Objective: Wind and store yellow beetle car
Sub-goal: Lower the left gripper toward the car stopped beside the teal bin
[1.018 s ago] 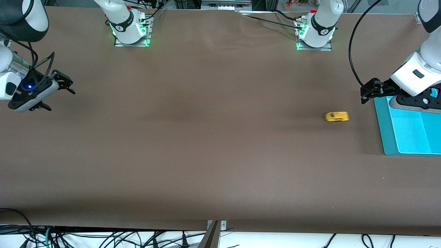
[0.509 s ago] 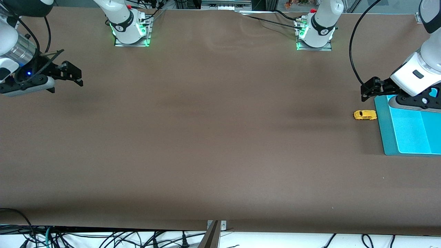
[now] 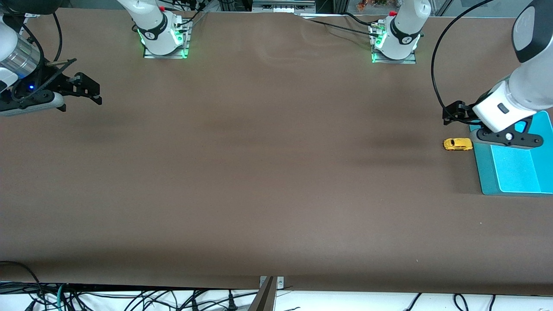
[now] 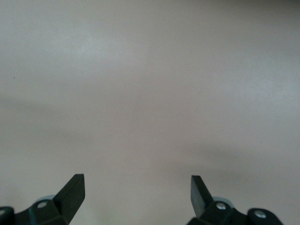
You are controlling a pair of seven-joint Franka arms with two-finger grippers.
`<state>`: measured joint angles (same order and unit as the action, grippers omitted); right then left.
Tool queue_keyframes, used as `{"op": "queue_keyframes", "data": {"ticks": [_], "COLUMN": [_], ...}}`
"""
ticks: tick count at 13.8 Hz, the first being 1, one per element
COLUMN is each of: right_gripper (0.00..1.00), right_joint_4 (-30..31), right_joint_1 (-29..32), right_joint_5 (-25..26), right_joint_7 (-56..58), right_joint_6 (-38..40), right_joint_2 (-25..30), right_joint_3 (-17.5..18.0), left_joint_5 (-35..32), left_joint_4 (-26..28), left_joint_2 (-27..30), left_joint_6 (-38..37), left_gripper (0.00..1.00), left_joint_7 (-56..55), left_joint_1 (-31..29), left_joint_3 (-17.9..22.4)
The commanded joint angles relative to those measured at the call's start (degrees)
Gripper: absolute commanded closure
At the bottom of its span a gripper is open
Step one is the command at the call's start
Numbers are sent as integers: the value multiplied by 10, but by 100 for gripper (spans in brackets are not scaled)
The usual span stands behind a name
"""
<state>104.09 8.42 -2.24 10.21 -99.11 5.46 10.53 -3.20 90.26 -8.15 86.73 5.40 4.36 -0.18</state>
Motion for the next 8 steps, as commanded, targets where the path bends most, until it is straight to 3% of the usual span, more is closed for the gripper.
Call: {"op": "queue_keyframes", "data": {"ticks": [1,5,8], "right_gripper": [0,0,0], "right_joint_4": [-21,-23,-23], "right_joint_1": [0,1,1], "right_joint_5": [2,7,16], "right_joint_7": [-10,-9,-9], "right_joint_6": [17,17,17], "right_joint_2": [-10,-12,-13], "right_joint_3": [-2,-2,-2], "left_joint_5": [14,0,-27], "left_joint_4": [13,55,147], "left_joint_2": [-11,-18,3], "left_joint_6": [-31,-19,61], "left_gripper": [0,0,0], "left_joint_7": [80,245,356], "left_joint_1": [-28,-74,-97], "left_joint_3": [-1,0,-2]}}
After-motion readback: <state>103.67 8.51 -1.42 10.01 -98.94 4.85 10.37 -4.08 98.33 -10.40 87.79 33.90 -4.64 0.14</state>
